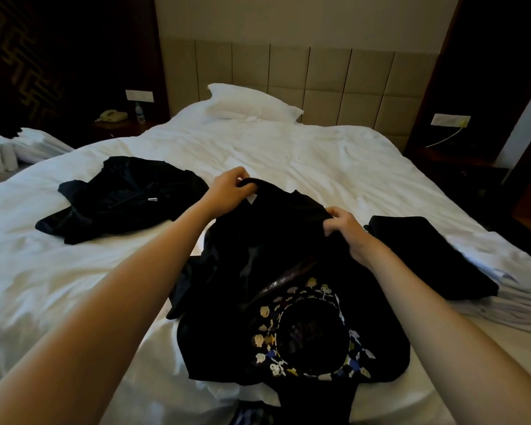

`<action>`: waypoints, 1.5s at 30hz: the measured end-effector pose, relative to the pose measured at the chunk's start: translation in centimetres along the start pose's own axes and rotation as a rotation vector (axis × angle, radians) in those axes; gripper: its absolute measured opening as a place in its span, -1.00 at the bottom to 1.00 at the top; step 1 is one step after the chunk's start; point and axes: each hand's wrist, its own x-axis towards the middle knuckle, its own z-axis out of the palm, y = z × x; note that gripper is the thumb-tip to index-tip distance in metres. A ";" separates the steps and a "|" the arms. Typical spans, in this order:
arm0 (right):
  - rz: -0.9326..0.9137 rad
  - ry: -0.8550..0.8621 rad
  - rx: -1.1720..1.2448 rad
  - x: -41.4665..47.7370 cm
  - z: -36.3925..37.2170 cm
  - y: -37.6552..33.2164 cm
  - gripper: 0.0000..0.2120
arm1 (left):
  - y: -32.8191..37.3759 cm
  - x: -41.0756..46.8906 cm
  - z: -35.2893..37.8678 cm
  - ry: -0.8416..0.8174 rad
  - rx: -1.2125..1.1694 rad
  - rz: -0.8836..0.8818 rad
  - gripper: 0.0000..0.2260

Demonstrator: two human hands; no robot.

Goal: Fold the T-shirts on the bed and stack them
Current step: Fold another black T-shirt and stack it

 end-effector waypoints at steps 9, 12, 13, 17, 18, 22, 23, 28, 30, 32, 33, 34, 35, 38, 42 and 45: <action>-0.130 0.211 -0.019 -0.6 -0.8 -2.5 -0.83 | 0.5 -1.3 -0.1 -0.171 -0.200 -0.013 -0.83; -0.213 0.343 0.016 -0.9 -1.0 -3.2 -0.90 | -1.0 -2.2 1.0 -0.383 -0.106 -0.097 -0.64; -0.226 0.367 0.019 -1.0 -1.1 -3.5 -0.85 | -1.5 -2.4 1.3 -0.456 -0.051 -0.112 -0.48; -0.268 0.416 0.092 -1.3 -1.6 -4.8 -0.80 | -2.5 -2.6 3.1 -0.582 0.099 -0.070 -0.23; -0.268 0.414 0.120 -1.4 -1.7 -5.2 -0.86 | -2.7 -2.7 3.5 -0.583 0.147 -0.054 -0.25; -0.254 0.358 0.221 -1.9 -2.2 -6.1 -0.92 | -3.3 -2.4 5.7 -0.482 0.319 0.046 -0.35; -0.246 0.330 0.239 -2.2 -2.3 -6.2 -0.92 | -3.4 -2.3 6.2 -0.477 0.291 0.062 -0.33; -0.203 0.220 0.307 -2.8 -3.5 -6.3 -0.87 | -1.6 -2.2 8.7 -0.484 -0.002 0.085 -0.44; -0.192 0.245 0.321 -2.7 -4.0 -6.2 -0.83 | -1.3 -1.7 9.2 -0.461 -0.009 0.095 -0.69; -0.186 0.287 0.341 -2.6 -4.6 -6.0 -0.81 | -1.5 -1.6 9.1 -0.409 -0.066 0.052 -0.91; -0.187 0.312 0.359 -2.6 -4.9 -5.9 -0.80 | -1.7 -1.5 8.7 -0.375 -0.100 0.018 -0.95; -0.187 0.344 0.376 -2.5 -5.3 -5.8 -0.81 | -2.0 -1.5 8.1 -0.336 -0.126 -0.016 -0.91; -0.185 0.384 0.385 -2.4 -5.6 -5.7 -0.83 | -2.3 -1.5 7.5 -0.300 -0.154 -0.050 -0.89; -0.161 0.538 0.315 -1.8 -6.2 -4.8 -0.91 | -2.1 -1.9 5.2 -0.181 -0.297 -0.115 -0.94; -0.141 0.734 0.016 -1.1 -6.6 -3.5 -0.71 | -0.9 -2.7 1.7 -0.096 -0.465 -0.131 -0.94; -0.108 0.798 -0.105 -1.3 -6.8 -3.4 -0.71 | -0.7 -2.8 -0.7 -0.174 -0.391 -0.096 -0.88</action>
